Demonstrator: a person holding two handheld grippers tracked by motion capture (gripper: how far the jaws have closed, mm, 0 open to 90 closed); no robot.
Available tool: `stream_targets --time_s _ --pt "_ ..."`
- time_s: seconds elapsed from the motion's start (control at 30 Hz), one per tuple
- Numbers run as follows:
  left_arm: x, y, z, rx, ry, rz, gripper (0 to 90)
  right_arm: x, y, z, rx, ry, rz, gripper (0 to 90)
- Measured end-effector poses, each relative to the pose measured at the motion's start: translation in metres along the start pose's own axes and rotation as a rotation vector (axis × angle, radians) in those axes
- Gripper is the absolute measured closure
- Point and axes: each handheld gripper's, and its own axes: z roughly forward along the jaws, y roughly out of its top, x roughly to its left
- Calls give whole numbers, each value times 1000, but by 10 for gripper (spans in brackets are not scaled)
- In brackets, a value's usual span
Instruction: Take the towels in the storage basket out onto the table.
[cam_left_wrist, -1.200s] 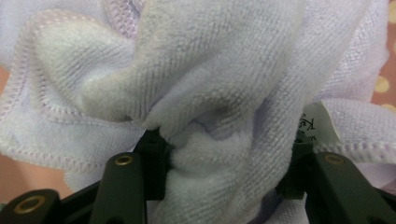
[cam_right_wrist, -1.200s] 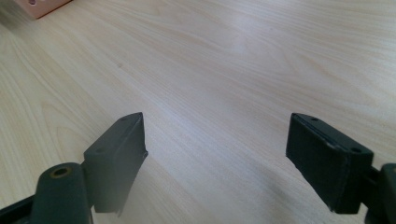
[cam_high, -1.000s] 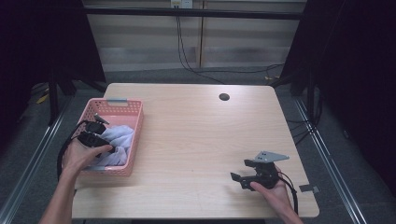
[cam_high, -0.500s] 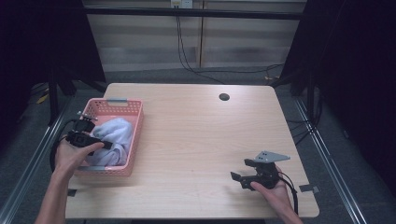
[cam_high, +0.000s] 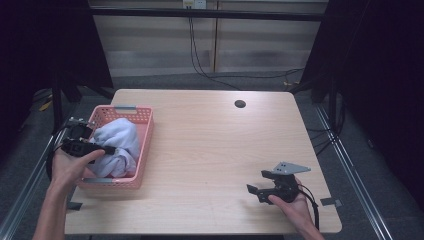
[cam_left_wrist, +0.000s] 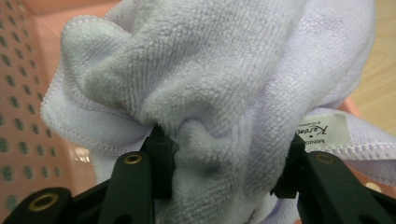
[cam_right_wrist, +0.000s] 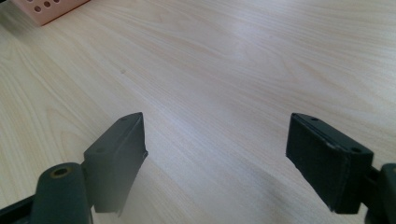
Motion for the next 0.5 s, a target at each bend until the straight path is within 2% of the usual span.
stream_targets --time_s 0.03,0.1,0.17,0.2,0.37,0.5 --pt "2 0 -6 -23 6 0 536 0 0 0 -3 2 -2 195" --pt "2 0 -8 -40 16 -1 536 0 0 0 -4 2 0 195" --pt "3 0 -16 -78 6 3 536 0 0 0 -2 0 2 195" --pt "2 0 -17 -99 8 -13 535 0 0 0 -3 0 1 195" --pt "2 1 -23 -121 10 -22 534 0 0 0 -6 0 1 195" --pt "-1 0 -27 -168 13 -17 532 -1 0 0 -6 1 0 195"
